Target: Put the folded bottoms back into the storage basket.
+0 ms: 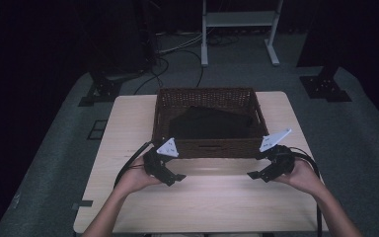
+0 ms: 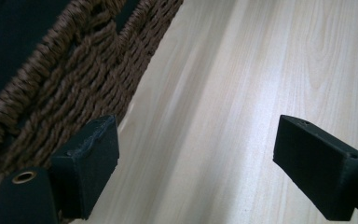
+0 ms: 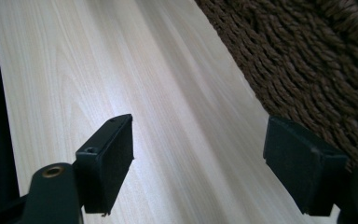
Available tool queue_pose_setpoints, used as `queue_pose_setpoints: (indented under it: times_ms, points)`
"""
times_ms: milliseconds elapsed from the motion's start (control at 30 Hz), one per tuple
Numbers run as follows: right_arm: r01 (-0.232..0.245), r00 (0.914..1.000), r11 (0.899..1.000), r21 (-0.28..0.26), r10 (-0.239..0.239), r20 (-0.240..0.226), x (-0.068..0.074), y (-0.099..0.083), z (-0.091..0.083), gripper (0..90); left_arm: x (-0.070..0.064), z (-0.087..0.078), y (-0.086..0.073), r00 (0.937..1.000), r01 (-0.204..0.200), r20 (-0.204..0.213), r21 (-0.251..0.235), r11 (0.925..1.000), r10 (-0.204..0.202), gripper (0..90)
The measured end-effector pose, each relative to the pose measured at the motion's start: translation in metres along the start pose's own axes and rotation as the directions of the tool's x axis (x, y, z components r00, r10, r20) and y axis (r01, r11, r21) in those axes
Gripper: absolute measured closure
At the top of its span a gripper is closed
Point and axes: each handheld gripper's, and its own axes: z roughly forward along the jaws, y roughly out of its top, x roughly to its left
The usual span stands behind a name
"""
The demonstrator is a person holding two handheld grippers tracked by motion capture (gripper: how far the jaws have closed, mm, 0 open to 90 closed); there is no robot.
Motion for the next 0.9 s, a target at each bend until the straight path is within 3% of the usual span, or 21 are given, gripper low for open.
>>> queue_pose_setpoints:
  times_ms: [567, 900]
  points:
    - [-0.018, 0.9998, 1.0, 0.0, 0.018, -0.002, 0.005, -0.018, 0.006, 23.2, -0.008, 0.001, -0.017, 0.9996, 0.023, -0.013, -0.014, 0.9996, -0.023, 13.2]
    - [-0.05, 0.9987, 0.998, -0.029, 0.05, 0.005, 0.01, -0.036, 0.01, 22.5, -0.011, 0.003, -0.026, 0.9992, 0.034, -0.021, -0.011, 0.9994, -0.035, 13.2]
